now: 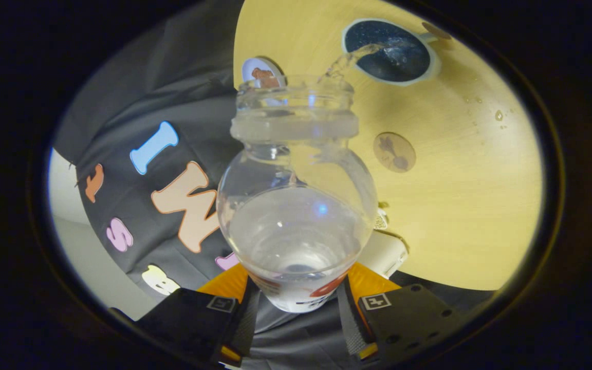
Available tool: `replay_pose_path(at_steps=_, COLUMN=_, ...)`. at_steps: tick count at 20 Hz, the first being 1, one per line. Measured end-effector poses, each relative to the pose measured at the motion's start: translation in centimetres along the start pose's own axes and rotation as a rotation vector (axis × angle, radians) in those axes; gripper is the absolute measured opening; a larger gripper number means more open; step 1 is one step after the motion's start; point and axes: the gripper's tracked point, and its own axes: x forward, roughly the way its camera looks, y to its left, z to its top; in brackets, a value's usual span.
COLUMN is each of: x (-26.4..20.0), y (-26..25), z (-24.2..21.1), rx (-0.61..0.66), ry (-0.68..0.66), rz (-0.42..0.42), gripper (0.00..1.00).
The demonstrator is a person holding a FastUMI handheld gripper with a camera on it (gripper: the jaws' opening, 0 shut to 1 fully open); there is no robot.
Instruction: Take the bottle from table, then pour the juice into the cup, finally place the bottle on the coaster
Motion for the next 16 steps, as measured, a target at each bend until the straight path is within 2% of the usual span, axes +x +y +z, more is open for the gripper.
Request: replay_pose_path(at_steps=16, x=0.2, y=1.9, z=0.1, rx=0.105, ry=0.031, rz=0.005, gripper=0.73)
